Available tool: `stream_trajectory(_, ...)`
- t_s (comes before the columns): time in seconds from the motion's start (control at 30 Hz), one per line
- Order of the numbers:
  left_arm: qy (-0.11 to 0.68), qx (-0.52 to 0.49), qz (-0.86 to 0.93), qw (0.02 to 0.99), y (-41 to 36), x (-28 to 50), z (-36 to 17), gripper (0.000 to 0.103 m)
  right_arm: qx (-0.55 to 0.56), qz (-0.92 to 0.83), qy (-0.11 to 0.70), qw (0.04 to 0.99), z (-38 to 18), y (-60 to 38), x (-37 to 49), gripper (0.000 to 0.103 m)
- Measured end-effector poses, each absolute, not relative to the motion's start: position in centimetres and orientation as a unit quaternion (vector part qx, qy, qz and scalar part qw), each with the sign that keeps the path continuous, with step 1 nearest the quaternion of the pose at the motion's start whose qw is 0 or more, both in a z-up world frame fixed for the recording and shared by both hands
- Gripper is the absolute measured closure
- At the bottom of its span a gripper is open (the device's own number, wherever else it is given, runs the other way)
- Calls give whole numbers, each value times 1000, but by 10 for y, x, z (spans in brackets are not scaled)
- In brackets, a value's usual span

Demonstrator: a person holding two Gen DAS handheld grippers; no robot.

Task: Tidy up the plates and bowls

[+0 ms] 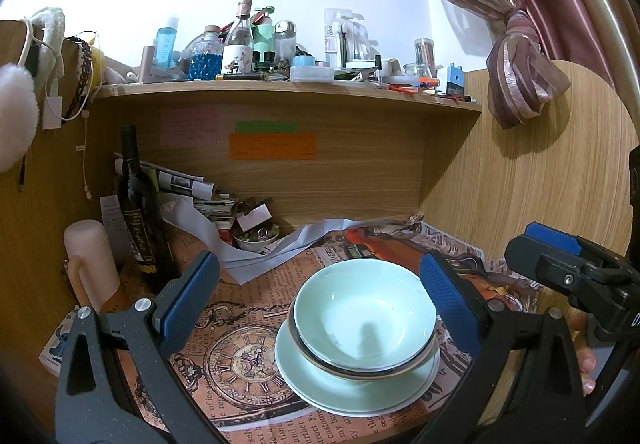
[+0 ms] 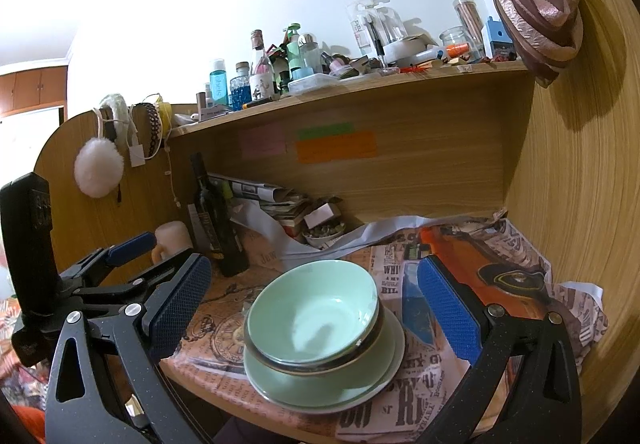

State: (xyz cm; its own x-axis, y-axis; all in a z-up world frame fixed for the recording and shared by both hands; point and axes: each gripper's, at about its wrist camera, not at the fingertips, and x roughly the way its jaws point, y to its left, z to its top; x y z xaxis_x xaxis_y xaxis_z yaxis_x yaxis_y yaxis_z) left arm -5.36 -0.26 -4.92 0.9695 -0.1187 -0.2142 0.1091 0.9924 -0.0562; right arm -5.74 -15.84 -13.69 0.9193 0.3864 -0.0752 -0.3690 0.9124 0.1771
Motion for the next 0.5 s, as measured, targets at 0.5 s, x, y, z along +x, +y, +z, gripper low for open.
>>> stream_trajectory(0.5,114,-21,-62,991,-2,-48,-50,0,89,188,57,976,-138,-163,-55,0)
